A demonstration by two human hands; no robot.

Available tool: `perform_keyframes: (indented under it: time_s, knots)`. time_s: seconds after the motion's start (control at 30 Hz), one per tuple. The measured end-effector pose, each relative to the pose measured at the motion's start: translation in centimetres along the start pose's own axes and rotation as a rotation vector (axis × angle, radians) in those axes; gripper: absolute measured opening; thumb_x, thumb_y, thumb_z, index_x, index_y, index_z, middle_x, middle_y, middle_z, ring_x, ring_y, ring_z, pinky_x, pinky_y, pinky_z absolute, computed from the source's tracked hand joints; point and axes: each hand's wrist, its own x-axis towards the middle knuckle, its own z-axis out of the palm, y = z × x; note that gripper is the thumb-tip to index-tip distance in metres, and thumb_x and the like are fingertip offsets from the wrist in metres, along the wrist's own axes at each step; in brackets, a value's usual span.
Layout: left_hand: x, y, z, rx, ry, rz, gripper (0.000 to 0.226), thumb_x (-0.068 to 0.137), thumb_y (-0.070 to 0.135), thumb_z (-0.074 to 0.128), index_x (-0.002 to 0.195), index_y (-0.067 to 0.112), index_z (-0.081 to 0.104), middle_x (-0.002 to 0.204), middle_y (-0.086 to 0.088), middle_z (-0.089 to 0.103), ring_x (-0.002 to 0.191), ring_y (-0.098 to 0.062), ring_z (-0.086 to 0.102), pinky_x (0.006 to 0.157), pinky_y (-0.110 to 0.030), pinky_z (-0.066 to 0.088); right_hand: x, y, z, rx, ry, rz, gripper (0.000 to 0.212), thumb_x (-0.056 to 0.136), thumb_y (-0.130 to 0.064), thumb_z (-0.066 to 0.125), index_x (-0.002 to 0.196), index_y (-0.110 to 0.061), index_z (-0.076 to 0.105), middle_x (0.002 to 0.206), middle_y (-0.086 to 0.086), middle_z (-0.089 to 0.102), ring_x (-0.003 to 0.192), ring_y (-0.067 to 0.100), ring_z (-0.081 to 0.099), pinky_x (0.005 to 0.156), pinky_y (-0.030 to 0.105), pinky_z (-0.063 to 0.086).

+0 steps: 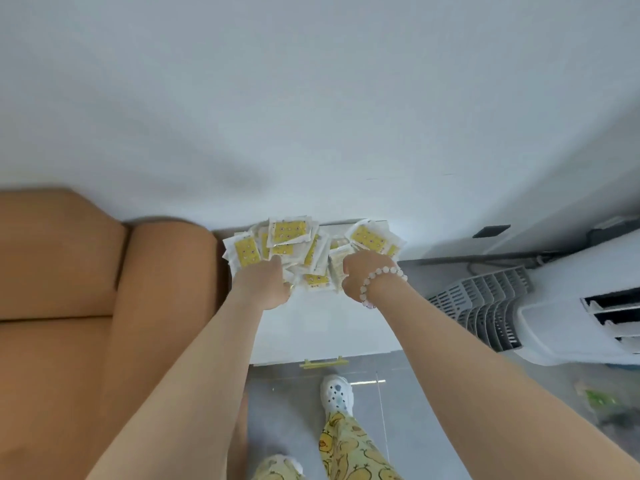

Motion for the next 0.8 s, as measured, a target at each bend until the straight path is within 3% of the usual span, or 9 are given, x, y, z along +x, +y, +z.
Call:
perform_keyframes:
  time_s: [0.07, 0.23, 0.33, 0.47, 0.63, 0.8]
  knots:
    - [1.5, -1.2, 1.5, -0.153, -0.03, -0.118, 0.05, 0.094, 0.032, 0.046, 0.137, 0.01, 0.034, 0.121, -0.006, 0.056, 0.106, -0.026, 0.056, 0.072, -0.03, 0.04, 2.2, -0.8, 1.7, 0.002, -0.036, -0.023, 0.03, 0.09, -0.016, 0.045, 0.115, -0.015, 0.062, 0.109, 0.002, 0.063, 0.094, 0.02, 0.063, 0.071, 0.025, 0.045]
    - [6.8, -3.0, 6.7, -0.884, -0.036, -0.621, 0.064, 0.087, 0.023, 0.057, 0.142, 0.005, 0.03, 0.12, -0.008, 0.053, 0.09, -0.021, 0.052, 0.067, -0.025, 0.04, 7.1, -1.5, 8.1, 0.07, -0.167, -0.031, 0.031, 0.094, -0.018, 0.04, 0.121, -0.016, 0.057, 0.123, 0.003, 0.056, 0.108, 0.021, 0.057, 0.084, 0.027, 0.043]
    - [11.2, -2.7, 9.9, -1.105, -0.001, -0.901, 0.06, 0.083, 0.019, 0.063, 0.133, 0.002, 0.035, 0.126, -0.011, 0.049, 0.106, -0.028, 0.056, 0.076, -0.032, 0.044, 9.3, 0.1, 12.2, 0.107, -0.259, 0.025, 0.03, 0.095, -0.017, 0.039, 0.118, -0.016, 0.058, 0.119, 0.001, 0.059, 0.107, 0.018, 0.059, 0.083, 0.024, 0.043]
    - [16.1, -1.7, 13.0, -1.247, 0.071, -1.134, 0.068, 0.077, 0.017, 0.073, 0.129, 0.001, 0.031, 0.131, -0.014, 0.038, 0.113, -0.029, 0.051, 0.073, -0.033, 0.04, 11.5, 3.8, 16.0, 0.171, -0.257, 0.178, 0.028, 0.096, -0.022, 0.038, 0.118, -0.023, 0.056, 0.119, -0.003, 0.057, 0.107, 0.016, 0.057, 0.086, 0.024, 0.044]
    - [18.9, -1.3, 16.0, -1.2, 0.09, -1.247, 0.09, 0.066, 0.044, 0.08, 0.125, -0.001, 0.029, 0.123, -0.013, 0.042, 0.108, -0.026, 0.052, 0.091, -0.034, 0.047, 12.3, 6.1, 19.4, 0.299, -0.195, 0.358, 0.025, 0.092, -0.022, 0.043, 0.11, -0.023, 0.061, 0.111, -0.002, 0.062, 0.092, 0.017, 0.057, 0.081, 0.026, 0.047]
    - [20.5, -2.2, 18.8, -1.204, 0.186, -1.32, 0.074, 0.072, 0.03, 0.079, 0.122, 0.003, 0.032, 0.124, -0.01, 0.047, 0.111, -0.029, 0.051, 0.094, -0.036, 0.044, 12.6, 4.7, 21.6, 0.385, -0.165, 0.375, 0.02, 0.092, -0.022, 0.045, 0.104, -0.024, 0.062, 0.107, -0.004, 0.062, 0.081, 0.013, 0.05, 0.071, 0.022, 0.039]
